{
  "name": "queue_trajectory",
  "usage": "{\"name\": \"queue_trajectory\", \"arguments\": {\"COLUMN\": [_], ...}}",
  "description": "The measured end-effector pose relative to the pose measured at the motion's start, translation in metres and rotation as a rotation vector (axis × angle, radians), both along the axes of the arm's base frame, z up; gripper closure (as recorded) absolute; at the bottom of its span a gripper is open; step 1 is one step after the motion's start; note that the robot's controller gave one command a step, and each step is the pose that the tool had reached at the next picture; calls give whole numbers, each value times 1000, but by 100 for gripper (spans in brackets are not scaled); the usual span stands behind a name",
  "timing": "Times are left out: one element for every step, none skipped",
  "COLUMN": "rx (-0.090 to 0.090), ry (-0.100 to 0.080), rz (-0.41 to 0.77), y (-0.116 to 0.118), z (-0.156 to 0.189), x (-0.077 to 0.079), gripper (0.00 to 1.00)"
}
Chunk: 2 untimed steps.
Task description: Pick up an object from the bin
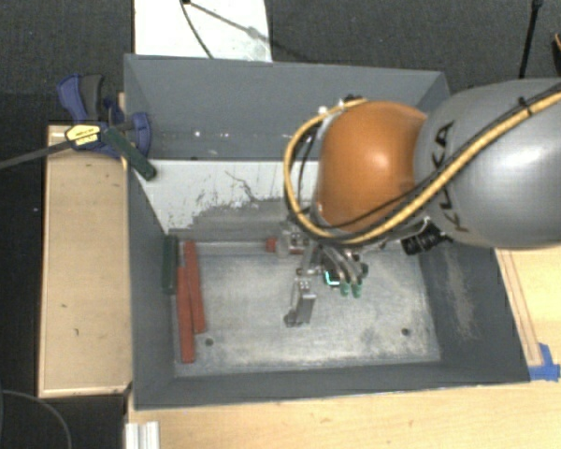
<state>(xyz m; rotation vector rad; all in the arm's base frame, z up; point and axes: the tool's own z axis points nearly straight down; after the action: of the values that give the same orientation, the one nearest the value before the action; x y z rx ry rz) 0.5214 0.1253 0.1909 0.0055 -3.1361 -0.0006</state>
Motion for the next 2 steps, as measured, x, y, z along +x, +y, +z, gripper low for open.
{"name": "queue_trajectory", "arguments": {"rx": [-2,5], "ry": [-2,-11], "rz": [-124,-256], "y": [-55,65], "z": [-116,-68], "x": [57,57], "gripper": [0,0]}}
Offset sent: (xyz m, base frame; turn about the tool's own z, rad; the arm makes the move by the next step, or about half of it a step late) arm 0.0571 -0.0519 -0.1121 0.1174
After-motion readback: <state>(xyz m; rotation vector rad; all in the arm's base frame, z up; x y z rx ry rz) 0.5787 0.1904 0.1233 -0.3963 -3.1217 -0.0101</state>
